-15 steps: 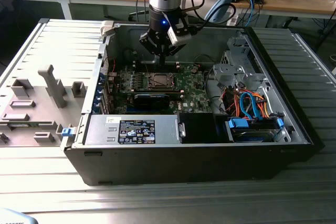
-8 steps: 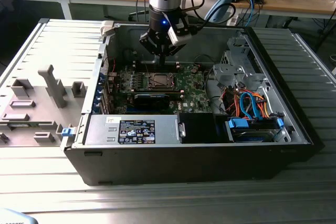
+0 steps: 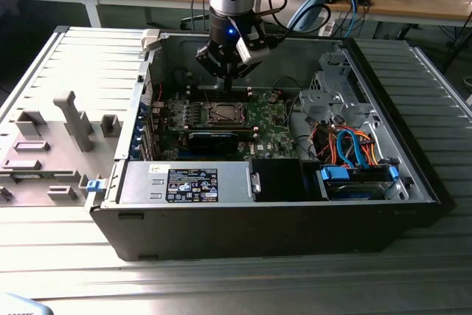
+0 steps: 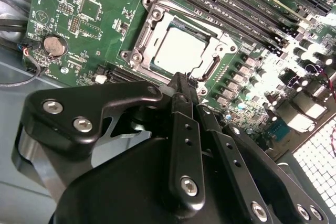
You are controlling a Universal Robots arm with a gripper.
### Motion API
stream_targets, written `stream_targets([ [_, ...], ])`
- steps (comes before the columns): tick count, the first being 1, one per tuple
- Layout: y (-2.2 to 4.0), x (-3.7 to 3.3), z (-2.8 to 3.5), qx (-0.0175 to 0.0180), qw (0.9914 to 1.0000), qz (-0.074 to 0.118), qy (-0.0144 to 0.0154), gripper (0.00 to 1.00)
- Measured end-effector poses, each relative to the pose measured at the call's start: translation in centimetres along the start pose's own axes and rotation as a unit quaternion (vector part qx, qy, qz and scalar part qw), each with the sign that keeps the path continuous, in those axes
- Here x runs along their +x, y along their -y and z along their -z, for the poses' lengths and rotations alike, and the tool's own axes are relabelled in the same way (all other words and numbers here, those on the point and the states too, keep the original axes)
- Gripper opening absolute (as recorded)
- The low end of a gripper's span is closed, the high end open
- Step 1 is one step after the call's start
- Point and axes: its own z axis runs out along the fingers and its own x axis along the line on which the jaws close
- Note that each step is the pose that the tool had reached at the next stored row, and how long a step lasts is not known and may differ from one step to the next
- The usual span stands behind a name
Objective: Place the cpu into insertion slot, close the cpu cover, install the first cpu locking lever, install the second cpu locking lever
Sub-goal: 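Install the first cpu locking lever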
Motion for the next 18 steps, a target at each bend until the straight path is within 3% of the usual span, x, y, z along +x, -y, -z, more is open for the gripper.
stream_targets([
  [11, 0.0, 0.0, 0.0, -0.0001, 0.99999, 0.003, 0.0, 0.11],
  [18, 0.02, 0.48, 0.09, -0.0001, 0.99999, 0.003, 0.0011, 0.11],
])
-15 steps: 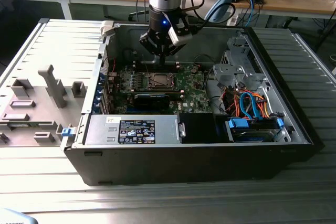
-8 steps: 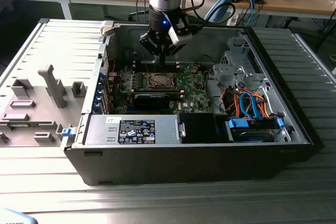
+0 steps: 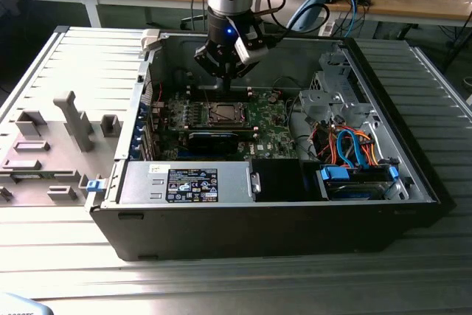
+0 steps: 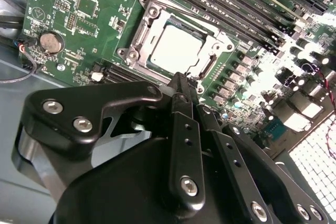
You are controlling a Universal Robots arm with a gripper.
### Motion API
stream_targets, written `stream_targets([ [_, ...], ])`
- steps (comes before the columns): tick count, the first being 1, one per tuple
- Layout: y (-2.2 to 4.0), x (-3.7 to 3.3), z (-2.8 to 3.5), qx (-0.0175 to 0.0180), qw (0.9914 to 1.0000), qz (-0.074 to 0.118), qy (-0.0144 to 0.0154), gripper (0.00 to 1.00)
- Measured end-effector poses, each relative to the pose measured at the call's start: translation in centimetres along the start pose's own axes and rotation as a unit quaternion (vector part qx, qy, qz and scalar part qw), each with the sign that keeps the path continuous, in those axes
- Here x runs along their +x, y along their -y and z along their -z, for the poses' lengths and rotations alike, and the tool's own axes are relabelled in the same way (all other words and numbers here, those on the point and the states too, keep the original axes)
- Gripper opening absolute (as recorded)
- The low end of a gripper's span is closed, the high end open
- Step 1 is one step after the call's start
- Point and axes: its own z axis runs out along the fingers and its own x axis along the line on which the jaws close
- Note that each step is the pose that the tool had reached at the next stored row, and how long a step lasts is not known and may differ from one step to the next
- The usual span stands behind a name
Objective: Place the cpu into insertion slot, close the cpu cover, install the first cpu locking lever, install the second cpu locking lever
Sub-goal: 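Install the first cpu locking lever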
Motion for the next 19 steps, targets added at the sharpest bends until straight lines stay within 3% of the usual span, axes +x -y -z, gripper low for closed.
stream_targets([
  [19, 0.08, 2.74, 0.06, -0.0006, 1.0, 0.0, 0.0012, 0.11],
])
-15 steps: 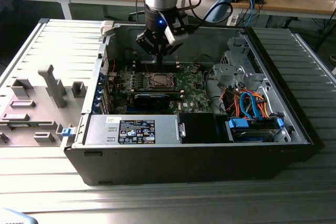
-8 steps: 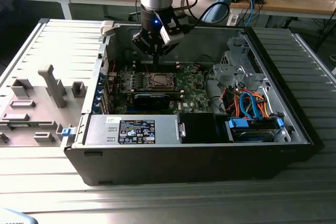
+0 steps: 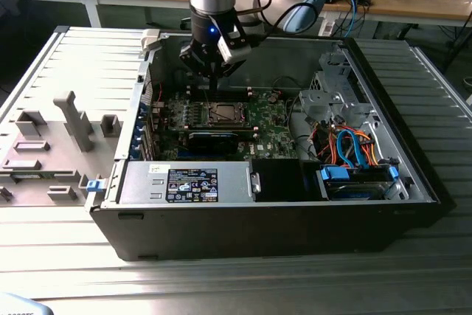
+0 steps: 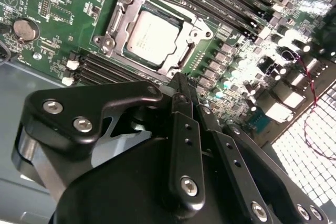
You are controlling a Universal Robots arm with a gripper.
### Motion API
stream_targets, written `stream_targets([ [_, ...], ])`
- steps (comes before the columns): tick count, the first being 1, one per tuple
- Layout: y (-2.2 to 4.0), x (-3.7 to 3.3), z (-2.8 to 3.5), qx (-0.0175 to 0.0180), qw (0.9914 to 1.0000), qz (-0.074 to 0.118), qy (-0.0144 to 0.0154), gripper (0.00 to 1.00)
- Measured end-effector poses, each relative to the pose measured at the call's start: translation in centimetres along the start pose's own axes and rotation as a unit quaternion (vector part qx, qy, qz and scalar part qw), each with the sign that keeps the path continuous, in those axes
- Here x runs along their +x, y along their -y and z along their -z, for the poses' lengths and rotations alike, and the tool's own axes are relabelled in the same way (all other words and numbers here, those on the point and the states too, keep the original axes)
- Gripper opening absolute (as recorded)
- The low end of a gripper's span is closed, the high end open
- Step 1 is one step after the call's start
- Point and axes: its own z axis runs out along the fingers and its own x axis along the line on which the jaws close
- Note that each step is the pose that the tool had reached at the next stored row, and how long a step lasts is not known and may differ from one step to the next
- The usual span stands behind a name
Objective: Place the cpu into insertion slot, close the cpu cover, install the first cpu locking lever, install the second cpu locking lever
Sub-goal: 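Install the first cpu locking lever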
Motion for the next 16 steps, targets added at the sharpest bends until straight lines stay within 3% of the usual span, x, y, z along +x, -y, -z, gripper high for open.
stream_targets([
  [16, 0.02, 0.61, 0.01, 0.0, 1.0, 0.0, 0.0, 0.11],
])
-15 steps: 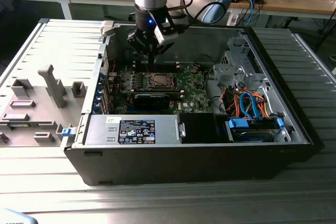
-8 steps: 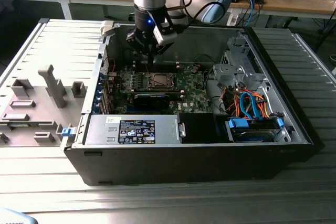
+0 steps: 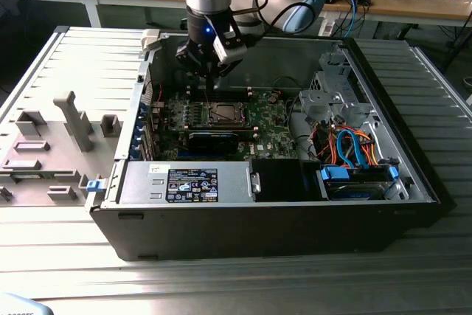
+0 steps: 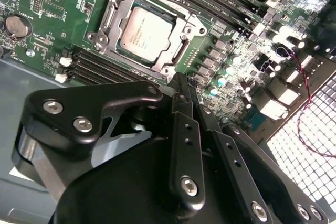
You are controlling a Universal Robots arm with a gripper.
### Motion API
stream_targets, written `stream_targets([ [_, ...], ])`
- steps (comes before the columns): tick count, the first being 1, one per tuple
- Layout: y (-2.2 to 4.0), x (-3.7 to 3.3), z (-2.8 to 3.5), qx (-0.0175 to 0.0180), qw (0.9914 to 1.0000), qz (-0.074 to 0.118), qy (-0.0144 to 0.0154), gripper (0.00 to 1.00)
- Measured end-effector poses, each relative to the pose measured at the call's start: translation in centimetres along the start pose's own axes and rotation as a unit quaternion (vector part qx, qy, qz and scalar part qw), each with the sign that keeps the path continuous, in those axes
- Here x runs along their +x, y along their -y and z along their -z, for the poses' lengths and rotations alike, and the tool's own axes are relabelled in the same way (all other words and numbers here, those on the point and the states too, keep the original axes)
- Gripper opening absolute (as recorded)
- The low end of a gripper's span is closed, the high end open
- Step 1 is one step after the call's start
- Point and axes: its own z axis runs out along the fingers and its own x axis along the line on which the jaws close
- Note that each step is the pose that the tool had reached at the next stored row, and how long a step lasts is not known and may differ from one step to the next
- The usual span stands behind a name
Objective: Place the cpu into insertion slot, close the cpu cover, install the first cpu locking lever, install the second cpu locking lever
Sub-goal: 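Install the first cpu locking lever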
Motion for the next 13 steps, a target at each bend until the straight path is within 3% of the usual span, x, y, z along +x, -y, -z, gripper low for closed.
stream_targets([
  [13, -0.03, 0.55, 0.01, 0.0, 1.0, 0.0, 0.0, 0.11],
])
